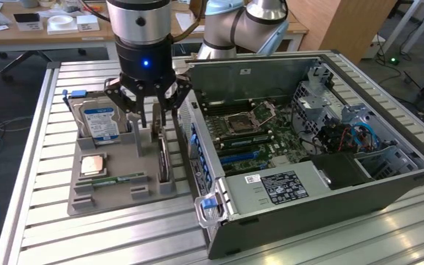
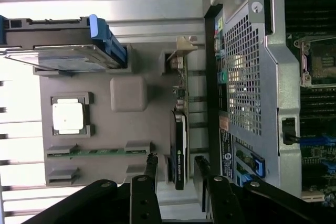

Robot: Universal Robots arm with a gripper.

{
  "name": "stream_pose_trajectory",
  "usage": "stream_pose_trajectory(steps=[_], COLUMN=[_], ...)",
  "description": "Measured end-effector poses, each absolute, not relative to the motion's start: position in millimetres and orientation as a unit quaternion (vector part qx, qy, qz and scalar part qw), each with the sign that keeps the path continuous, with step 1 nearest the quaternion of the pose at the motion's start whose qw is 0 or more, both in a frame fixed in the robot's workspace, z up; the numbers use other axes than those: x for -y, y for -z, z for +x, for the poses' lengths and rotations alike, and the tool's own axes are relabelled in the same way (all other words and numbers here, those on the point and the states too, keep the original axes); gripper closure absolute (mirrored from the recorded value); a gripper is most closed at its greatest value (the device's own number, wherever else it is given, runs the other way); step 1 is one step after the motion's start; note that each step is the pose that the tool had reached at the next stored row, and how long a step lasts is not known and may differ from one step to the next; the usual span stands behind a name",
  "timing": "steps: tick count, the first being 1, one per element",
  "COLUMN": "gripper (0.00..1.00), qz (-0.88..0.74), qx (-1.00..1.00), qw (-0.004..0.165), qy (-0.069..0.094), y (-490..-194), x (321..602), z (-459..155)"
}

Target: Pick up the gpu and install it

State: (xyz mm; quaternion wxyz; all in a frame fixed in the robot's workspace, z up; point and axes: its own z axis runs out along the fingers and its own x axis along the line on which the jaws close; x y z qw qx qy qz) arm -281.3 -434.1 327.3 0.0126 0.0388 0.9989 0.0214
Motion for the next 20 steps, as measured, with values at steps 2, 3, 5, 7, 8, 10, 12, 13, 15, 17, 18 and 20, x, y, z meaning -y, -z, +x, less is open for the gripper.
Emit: stream_pose_trajectory(steps=[2,3,5,7,8,10,12,13,15,17,18,20], gripper=[0.58,0.58,0.58,0.58,0.58,0.58,0.58,0.58,0.58,0.58,0.58,0.58], qz=[0.039,0.039,0.039,0.039,0.039,0.039,0.039,0.039,0.039,0.039,0.039,0.039], qx=[-0.999,-0.999,-0.999,-0.999,-0.999,-0.999,-0.999,-0.999,-0.999,-0.999,-0.999,-0.999], qw=[0.013,0.013,0.013,0.013,0.013,0.013,0.013,0.013,0.013,0.013,0.013,0.012], qy=[-0.021,-0.021,-0.021,-0.021,-0.021,-0.021,-0.021,-0.021,-0.021,-0.021,-0.021,-0.021], y=[-323.7,-321.9,-318.2,-314.7,-312.9,-309.2,-305.5,-303.7,-300.0,-296.5,-294.6,-291.0], x=[434.1,434.1,434.1,434.1,434.1,434.1,434.1,434.1,434.1,434.1,434.1,434.1], z=[-281.3,-281.3,-281.3,-281.5,-281.5,-281.5,-281.5,-281.5,-281.5,-281.5,-281.5,-281.6])
